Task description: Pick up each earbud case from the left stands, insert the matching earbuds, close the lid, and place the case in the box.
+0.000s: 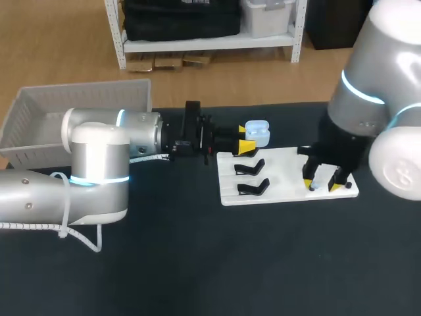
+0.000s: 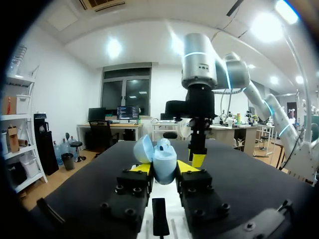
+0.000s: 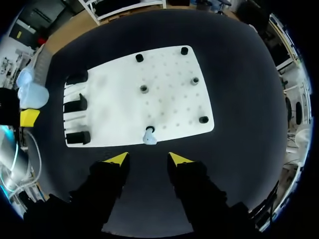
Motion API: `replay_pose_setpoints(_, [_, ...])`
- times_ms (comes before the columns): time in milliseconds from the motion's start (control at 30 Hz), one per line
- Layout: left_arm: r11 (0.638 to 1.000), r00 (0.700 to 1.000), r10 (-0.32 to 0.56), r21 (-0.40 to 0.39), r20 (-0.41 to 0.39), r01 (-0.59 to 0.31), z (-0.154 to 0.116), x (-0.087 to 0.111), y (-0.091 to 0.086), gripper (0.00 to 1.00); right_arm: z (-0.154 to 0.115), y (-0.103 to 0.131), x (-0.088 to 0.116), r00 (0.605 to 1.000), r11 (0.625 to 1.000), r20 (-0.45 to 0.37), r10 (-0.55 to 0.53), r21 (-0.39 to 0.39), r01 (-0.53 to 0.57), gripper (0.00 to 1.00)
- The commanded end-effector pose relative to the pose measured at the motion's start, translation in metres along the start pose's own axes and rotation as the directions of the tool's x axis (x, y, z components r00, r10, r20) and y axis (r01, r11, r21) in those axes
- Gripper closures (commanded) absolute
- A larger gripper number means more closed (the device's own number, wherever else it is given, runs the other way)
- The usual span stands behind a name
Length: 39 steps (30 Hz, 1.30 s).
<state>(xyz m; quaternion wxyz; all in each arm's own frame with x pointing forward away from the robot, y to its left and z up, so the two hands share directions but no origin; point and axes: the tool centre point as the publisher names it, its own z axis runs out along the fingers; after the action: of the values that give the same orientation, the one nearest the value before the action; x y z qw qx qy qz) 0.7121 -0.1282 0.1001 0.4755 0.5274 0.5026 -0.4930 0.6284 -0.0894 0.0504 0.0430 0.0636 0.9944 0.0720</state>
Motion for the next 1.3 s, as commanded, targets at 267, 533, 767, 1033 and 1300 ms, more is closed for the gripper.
replay_pose_setpoints(267, [1.000, 1.000, 0.003, -0.003, 0.004, -0.003, 0.000, 0.001, 0.000, 1.00, 0.020, 0.002, -0.021, 0.999, 0.998, -0.001, 0.046, 0.033, -0.045, 0.56])
replay_pose_setpoints(533, [1.000, 1.000, 0.003, -0.003, 0.004, -0.003, 0.000, 0.001, 0.000, 1.00, 0.023, -0.001, -0.022, 0.998, 0.997, 0.002, 0.063, 0.040, -0.063, 0.60])
replay_pose_setpoints(767, [1.000, 1.000, 0.003, -0.003, 0.004, -0.003, 0.000, 0.001, 0.000, 1.00, 0.023, -0.002, -0.022, 0.997, 0.996, 0.006, 0.082, 0.039, -0.083, 0.63])
replay_pose_setpoints(1033, [1.000, 1.000, 0.003, -0.003, 0.004, -0.003, 0.000, 0.001, 0.000, 1.00, 0.023, -0.004, -0.021, 0.995, 0.994, 0.005, 0.101, 0.040, -0.101, 0.67])
replay_pose_setpoints(1300, [1.000, 1.000, 0.003, -0.003, 0.004, -0.003, 0.000, 0.001, 0.000, 1.00, 0.024, -0.004, -0.019, 0.994, 0.994, -0.001, 0.107, 0.039, -0.107, 0.72])
